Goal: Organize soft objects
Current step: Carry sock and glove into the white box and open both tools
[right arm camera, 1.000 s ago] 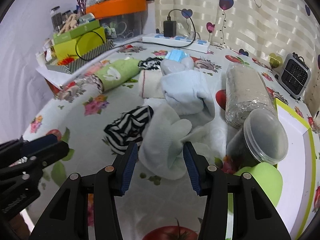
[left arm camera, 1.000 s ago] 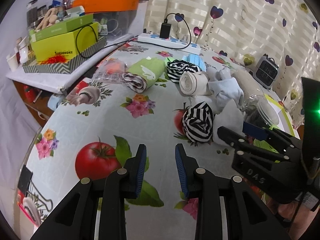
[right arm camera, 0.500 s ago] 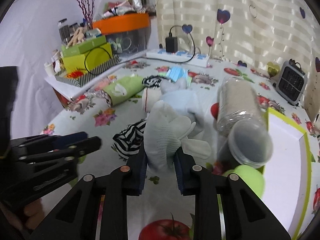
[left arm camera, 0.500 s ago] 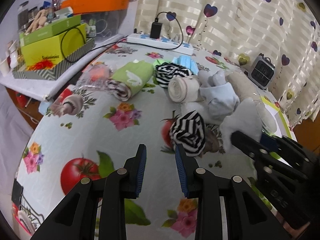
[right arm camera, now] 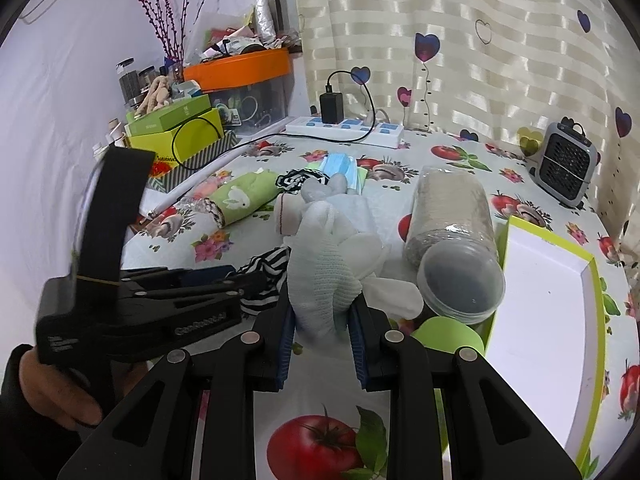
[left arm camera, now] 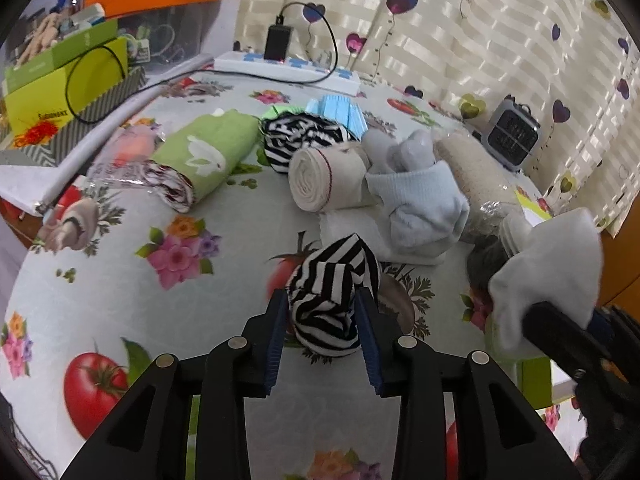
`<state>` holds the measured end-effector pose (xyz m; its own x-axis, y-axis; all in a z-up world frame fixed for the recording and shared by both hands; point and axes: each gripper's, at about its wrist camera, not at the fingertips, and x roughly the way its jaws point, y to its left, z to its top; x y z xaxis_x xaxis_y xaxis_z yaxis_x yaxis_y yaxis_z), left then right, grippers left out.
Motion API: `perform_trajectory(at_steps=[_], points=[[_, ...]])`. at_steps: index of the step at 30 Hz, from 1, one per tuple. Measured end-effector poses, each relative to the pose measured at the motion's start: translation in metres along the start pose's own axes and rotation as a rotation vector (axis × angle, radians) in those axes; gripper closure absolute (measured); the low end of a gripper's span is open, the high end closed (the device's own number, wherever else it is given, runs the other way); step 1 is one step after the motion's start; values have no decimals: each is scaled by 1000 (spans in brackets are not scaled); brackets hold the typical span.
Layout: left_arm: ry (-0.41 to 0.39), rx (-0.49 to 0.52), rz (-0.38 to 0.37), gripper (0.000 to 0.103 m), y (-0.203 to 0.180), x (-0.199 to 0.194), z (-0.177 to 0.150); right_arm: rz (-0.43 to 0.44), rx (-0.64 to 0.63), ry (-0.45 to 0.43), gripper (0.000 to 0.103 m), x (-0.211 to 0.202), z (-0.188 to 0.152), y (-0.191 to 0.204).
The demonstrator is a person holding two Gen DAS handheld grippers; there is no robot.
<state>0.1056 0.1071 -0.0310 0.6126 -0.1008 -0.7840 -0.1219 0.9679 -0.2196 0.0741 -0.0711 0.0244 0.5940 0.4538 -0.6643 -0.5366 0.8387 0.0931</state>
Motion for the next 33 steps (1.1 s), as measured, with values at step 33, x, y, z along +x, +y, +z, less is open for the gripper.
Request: perform_trajectory(at_steps=[33], points=[[-27, 14, 29, 89, -3, -16, -19, -7, 38, -70, 77, -52, -14, -22]])
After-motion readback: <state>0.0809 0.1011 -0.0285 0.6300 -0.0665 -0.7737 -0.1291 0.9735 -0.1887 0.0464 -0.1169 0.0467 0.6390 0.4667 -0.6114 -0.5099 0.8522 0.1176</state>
